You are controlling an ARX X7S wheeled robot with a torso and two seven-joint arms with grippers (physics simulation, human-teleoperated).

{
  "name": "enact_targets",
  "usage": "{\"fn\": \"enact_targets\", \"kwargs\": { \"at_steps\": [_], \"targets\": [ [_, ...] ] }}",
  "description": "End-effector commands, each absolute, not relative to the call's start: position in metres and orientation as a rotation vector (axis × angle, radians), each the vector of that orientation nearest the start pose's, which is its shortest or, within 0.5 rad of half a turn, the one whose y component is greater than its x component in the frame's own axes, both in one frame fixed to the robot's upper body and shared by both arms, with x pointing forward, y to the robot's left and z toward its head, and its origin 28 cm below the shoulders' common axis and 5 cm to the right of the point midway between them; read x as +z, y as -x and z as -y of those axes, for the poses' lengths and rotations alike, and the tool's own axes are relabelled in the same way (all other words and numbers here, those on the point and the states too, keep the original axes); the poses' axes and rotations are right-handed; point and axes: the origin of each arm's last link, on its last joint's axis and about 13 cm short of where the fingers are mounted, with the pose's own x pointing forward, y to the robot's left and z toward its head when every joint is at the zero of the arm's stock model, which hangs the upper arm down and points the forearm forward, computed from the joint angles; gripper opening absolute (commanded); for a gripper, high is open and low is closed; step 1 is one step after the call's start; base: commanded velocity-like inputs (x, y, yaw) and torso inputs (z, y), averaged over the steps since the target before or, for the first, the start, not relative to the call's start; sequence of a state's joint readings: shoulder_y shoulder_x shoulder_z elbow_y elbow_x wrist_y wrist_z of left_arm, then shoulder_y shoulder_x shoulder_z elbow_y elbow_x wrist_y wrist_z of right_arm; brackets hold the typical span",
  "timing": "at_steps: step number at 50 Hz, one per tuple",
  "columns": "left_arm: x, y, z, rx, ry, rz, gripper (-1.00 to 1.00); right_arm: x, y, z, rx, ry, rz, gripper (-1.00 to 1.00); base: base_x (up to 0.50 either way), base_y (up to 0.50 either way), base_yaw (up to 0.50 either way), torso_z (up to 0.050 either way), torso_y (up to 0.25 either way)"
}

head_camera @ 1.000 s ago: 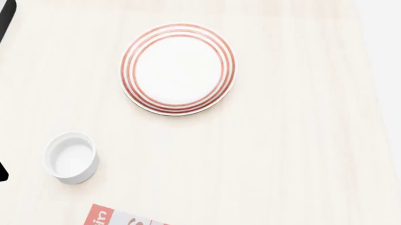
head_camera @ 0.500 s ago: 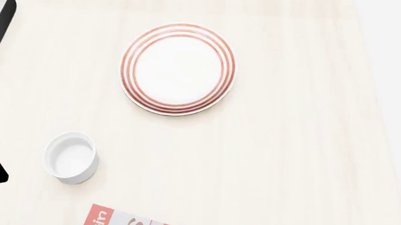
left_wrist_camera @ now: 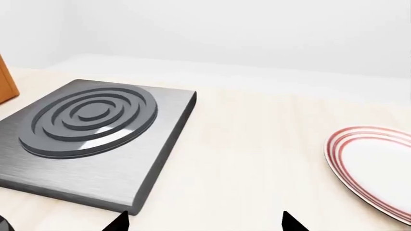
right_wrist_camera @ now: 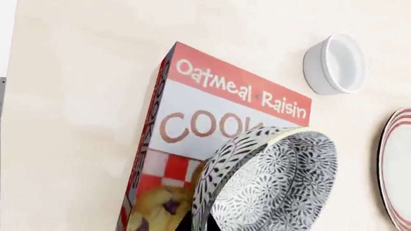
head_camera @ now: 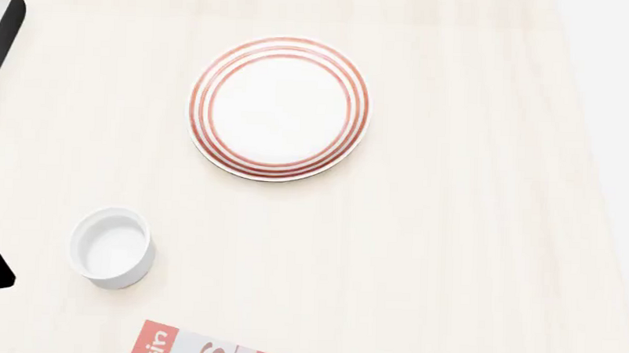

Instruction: Pick the akita bowl on the cookies box and place it on the plate.

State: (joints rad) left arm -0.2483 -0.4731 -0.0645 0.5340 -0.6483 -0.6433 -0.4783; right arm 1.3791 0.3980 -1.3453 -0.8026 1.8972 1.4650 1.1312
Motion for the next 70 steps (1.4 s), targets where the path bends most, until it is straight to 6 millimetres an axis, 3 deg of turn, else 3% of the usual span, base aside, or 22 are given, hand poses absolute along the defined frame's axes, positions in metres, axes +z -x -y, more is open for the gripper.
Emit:
{"fn": "enact_targets", "kwargs": {
  "at_steps": [1, 16, 25, 36, 45, 70],
  "targets": [
    [0.155, -0.228, -0.271, 0.201, 0.058, 0.080, 1.00, 0.224, -0.163, 0.065, 0.780, 1.383, -0.184, -1.00, 0.00, 0.00, 0.00, 0.000, 0.000],
    [0.154, -0.228, -0.270, 0.199, 0.058, 0.079, 1.00, 0.254, -0.182, 0.073, 0.575, 1.513, -0.076, -1.00, 0.00, 0.00, 0.00, 0.000, 0.000],
    [0.152, -0.225, -0.269, 0.187, 0.044, 0.085, 1.00, 0.267, -0.216, 0.081, 0.464, 1.498, -0.096, -1.00, 0.00, 0.00, 0.00, 0.000, 0.000],
    [0.149, -0.221, -0.267, 0.165, 0.019, 0.105, 1.00, 0.266, -0.257, 0.087, 0.394, 1.475, -0.103, -1.00, 0.00, 0.00, 0.00, 0.000, 0.000],
    [0.147, -0.216, -0.265, 0.123, -0.001, 0.126, 1.00, 0.282, -0.295, 0.089, 0.319, 1.429, -0.081, -1.00, 0.00, 0.00, 0.00, 0.000, 0.000],
    [0.144, -0.208, -0.258, 0.059, -0.037, 0.147, 1.00, 0.290, -0.362, 0.063, 0.215, 1.359, 0.018, -1.00, 0.00, 0.00, 0.00, 0.000, 0.000]
  ]
}}
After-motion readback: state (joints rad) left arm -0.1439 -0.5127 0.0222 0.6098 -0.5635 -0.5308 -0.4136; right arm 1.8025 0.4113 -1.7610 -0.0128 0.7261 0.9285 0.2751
